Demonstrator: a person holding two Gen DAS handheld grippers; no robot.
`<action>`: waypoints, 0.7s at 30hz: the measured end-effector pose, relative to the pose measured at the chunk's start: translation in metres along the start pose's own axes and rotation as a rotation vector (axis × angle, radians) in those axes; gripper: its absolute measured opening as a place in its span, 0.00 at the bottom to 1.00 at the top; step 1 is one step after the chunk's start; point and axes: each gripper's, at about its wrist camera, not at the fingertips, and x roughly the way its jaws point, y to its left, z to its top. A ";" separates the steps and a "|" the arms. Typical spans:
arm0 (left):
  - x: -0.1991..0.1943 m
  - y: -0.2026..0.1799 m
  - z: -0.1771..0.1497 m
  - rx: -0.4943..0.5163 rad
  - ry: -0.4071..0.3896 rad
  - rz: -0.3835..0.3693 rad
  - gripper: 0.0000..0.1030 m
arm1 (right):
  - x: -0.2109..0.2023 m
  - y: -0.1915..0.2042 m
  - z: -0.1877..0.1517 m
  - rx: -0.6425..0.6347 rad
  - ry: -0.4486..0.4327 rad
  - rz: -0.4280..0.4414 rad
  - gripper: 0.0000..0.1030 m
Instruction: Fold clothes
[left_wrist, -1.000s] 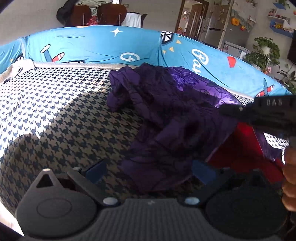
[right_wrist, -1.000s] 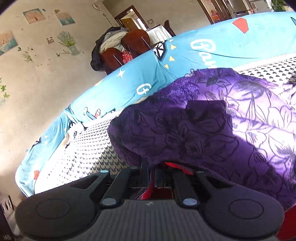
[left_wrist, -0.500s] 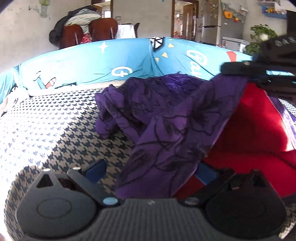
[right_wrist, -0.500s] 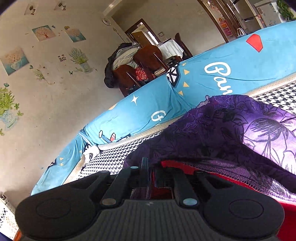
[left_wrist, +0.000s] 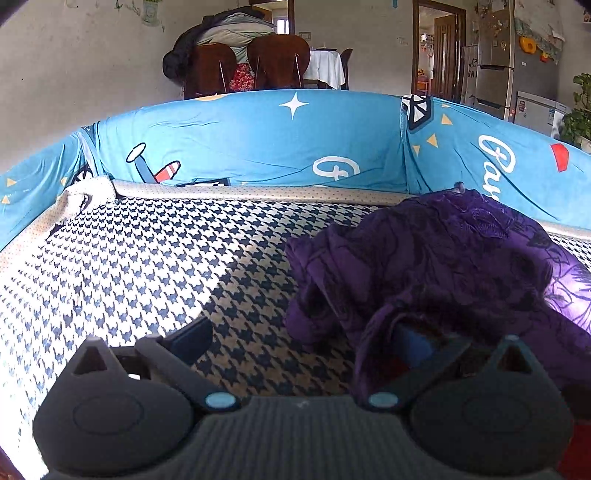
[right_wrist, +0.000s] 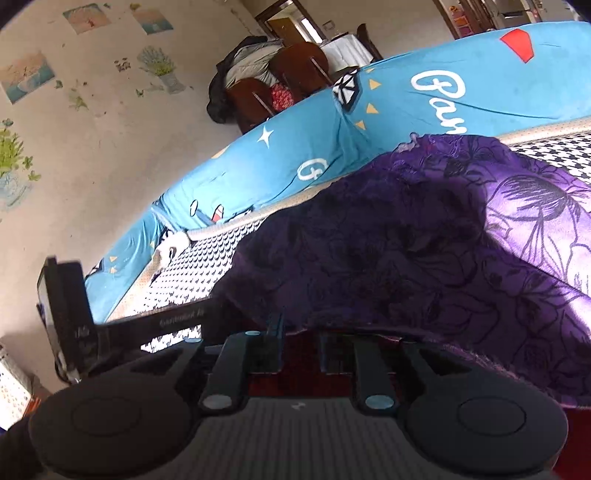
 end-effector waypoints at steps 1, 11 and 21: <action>0.002 0.001 0.002 -0.004 0.004 0.001 1.00 | 0.003 0.004 -0.004 -0.019 0.010 0.007 0.19; 0.000 -0.002 0.006 -0.026 0.010 -0.005 1.00 | 0.035 0.044 -0.039 -0.214 0.106 0.072 0.37; -0.014 0.001 -0.003 -0.043 -0.015 0.019 1.00 | 0.063 0.058 -0.060 -0.357 0.111 -0.033 0.08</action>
